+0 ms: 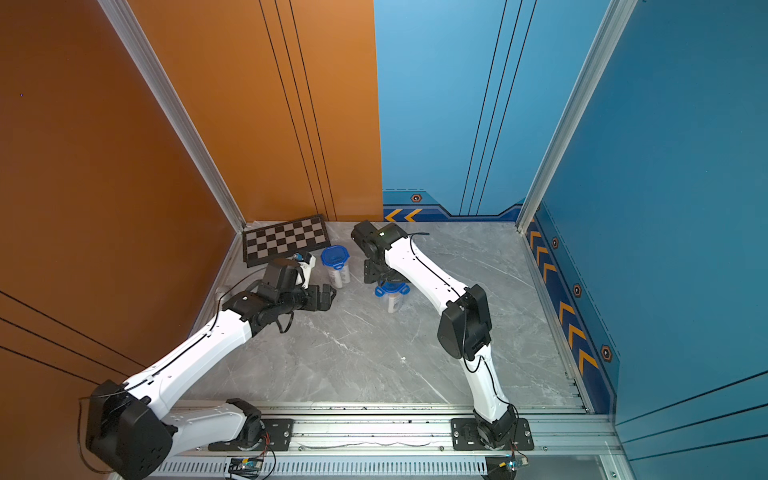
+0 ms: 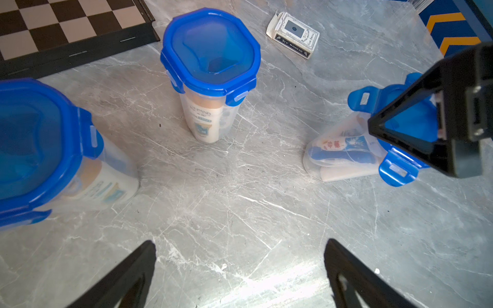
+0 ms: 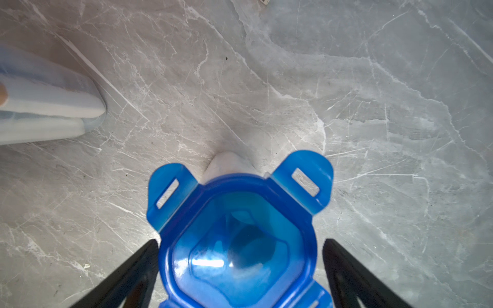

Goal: Pack away toiletry kits
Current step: Close the lid on the container, then close the fastener on the container.

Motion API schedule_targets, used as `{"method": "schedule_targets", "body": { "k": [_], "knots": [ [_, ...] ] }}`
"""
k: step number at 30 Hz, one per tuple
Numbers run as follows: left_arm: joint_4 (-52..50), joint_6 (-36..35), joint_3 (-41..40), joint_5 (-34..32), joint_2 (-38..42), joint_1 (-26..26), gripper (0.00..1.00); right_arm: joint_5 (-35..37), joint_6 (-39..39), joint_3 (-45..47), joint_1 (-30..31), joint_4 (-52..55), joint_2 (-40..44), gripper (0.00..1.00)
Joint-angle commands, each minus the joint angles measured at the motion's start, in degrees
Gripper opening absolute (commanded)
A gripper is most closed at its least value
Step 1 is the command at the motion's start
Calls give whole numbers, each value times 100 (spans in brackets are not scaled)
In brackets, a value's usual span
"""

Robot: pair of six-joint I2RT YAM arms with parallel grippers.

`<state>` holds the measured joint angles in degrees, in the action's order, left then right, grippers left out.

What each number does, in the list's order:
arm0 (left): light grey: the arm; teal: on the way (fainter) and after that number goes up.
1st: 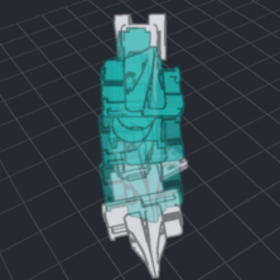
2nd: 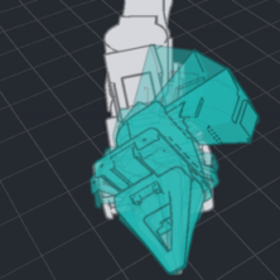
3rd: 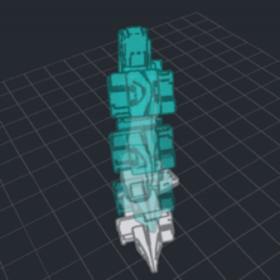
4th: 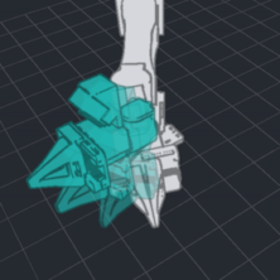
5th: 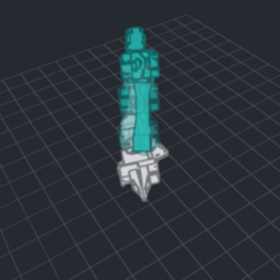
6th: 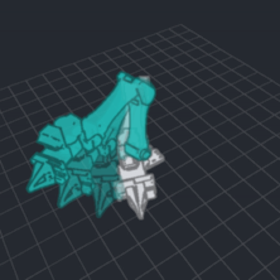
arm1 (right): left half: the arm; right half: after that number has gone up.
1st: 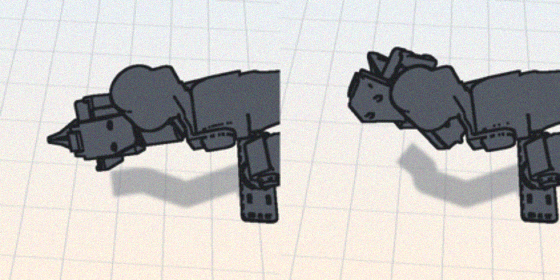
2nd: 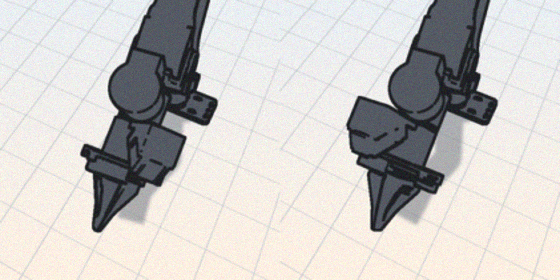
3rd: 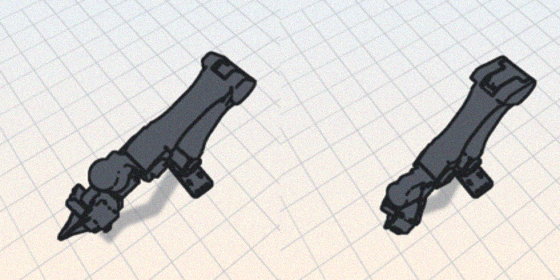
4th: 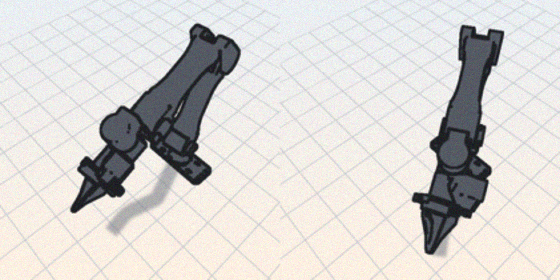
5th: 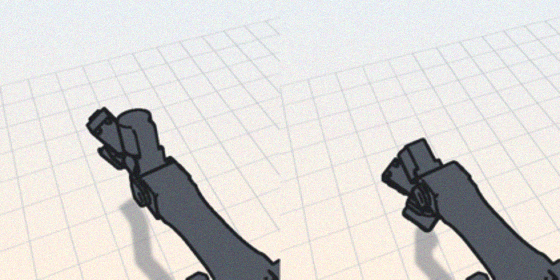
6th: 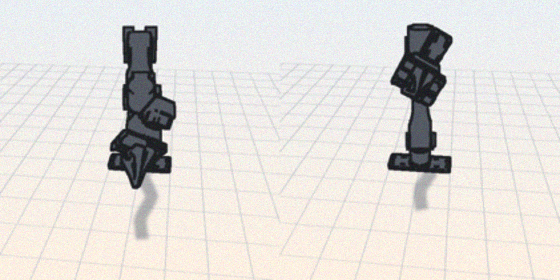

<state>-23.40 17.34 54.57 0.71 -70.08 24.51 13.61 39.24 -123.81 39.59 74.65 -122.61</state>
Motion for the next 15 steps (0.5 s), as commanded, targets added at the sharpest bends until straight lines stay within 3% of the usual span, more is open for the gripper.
{"method": "schedule_targets", "body": {
  "k": [1,9,15],
  "knots": [
    [99,-73,180,208,-49,-52,100,111,-84,-196,-11,243,-130,100],
    [-81,29,550,433,-172,-60,99,241,-164,-320,-9,405,37,100],
    [-637,199,1851,1518,-1157,38,93,475,-215,-277,13,902,557,100]
  ]
}}
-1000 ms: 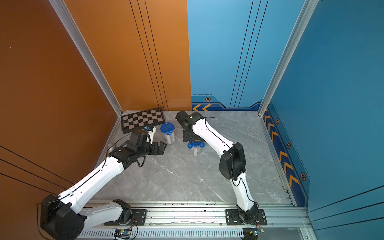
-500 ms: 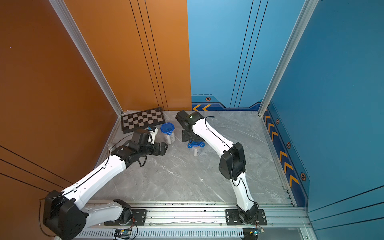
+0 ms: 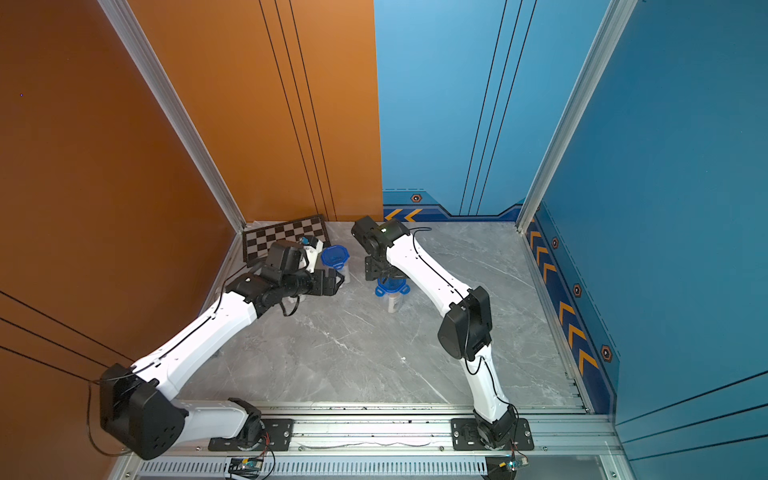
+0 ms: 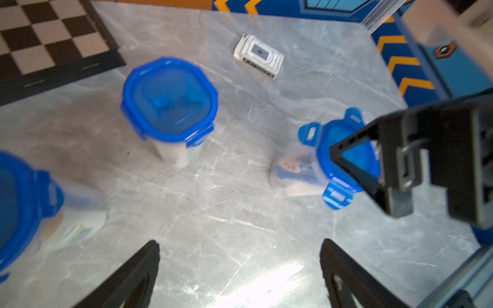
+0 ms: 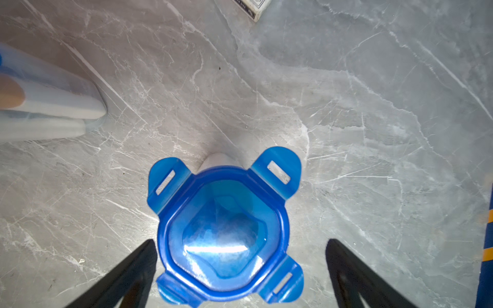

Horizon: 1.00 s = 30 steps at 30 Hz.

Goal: Pack away toiletry kits
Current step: Close the fastener on the container.

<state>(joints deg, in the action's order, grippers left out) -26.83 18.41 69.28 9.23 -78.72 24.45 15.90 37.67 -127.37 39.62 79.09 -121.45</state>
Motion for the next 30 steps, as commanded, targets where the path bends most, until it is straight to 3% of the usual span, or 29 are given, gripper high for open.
{"method": "schedule_targets", "body": {
  "k": [1,7,18,30],
  "knots": [
    [-327,84,585,813,-502,104,92,159,-2,248,11,439,577,100],
    [-468,-214,1722,1210,-1656,436,87,-578,369,1274,-95,-239,1209,91],
    [-771,-1042,2987,1282,-3057,794,67,-1755,921,2747,-577,-1536,1766,73],
    [-919,-1226,3115,1442,-3493,860,59,-1945,963,2899,-666,-1769,1599,65]
  ]
}}
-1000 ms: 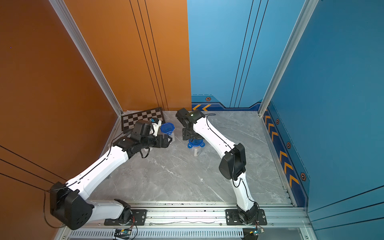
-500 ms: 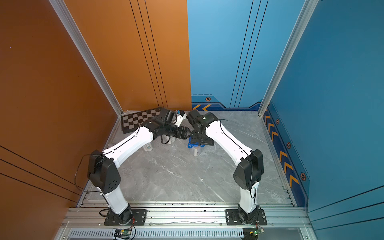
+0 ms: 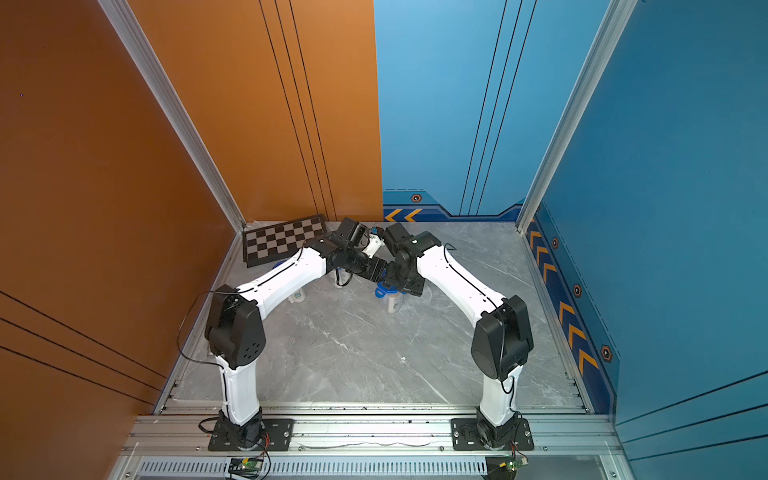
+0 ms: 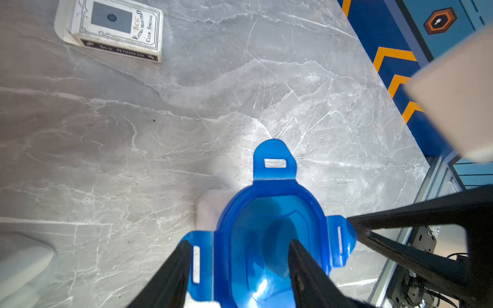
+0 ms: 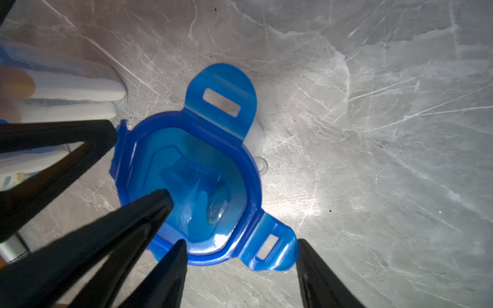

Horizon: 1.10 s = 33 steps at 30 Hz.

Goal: Pack away toiletry kits
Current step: Close the fastener on the container.

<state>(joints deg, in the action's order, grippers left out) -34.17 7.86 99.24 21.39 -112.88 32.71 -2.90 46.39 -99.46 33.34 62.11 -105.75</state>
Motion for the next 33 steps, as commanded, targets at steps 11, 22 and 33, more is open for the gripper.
{"method": "schedule_targets", "body": {
  "k": [11,22,33],
  "knots": [
    [-183,-28,-108,707,-111,25,51,-292,209,729,-134,-636,133,54],
    [-182,347,-393,1010,-115,-21,50,-389,228,1179,-200,-1291,86,59],
    [-300,348,-414,805,-71,-80,50,277,-50,1037,-225,-584,529,96]
  ]
}}
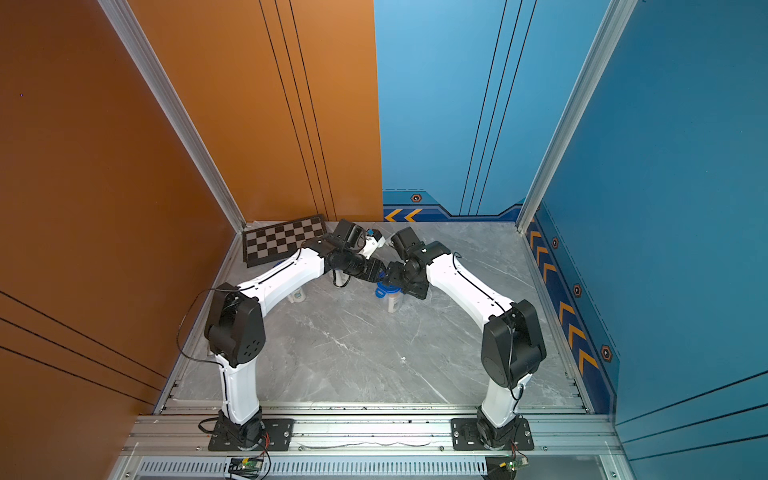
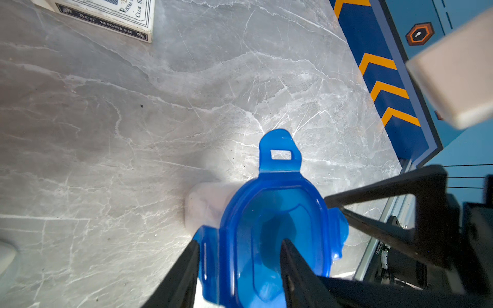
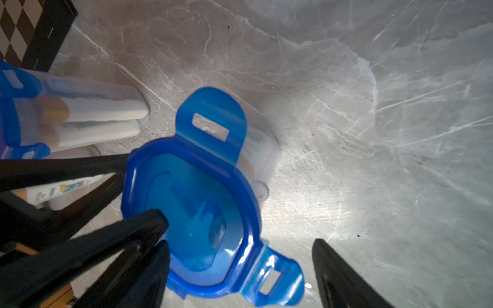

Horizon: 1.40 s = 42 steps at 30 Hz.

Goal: Pack away toiletry kits
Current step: Close the fastener on the container.

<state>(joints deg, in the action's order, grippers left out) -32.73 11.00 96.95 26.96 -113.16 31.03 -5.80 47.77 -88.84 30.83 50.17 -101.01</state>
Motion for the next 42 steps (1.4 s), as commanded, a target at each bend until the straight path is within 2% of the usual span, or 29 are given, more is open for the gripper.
{"method": "schedule_targets", "body": {
  "k": [1,5,12,14,19,25,32,36,38,42],
  "knots": [
    [-438,39,-181,249,-44,96,50,677,-230,-125,52,763,74,97],
    [-480,34,-167,201,-39,112,50,918,-272,-465,206,1181,118,96],
    [-479,33,-220,69,-21,162,50,818,-195,-690,321,1249,148,74],
    [-480,41,-229,64,-13,168,49,817,-198,-669,314,1241,166,71],
    [-480,62,-262,64,14,186,49,627,-25,-253,227,810,232,61],
    [-480,103,-272,121,13,200,47,342,127,337,121,107,309,55],
    [-479,139,-347,95,29,231,46,421,59,379,149,29,371,53],
    [-475,156,-361,74,9,233,45,786,-122,44,228,633,376,70],
    [-480,166,-344,73,-4,243,45,905,-167,-27,246,808,403,73],
    [-480,174,-334,64,-14,263,45,1046,-212,-213,310,967,443,67]
  ]
}}
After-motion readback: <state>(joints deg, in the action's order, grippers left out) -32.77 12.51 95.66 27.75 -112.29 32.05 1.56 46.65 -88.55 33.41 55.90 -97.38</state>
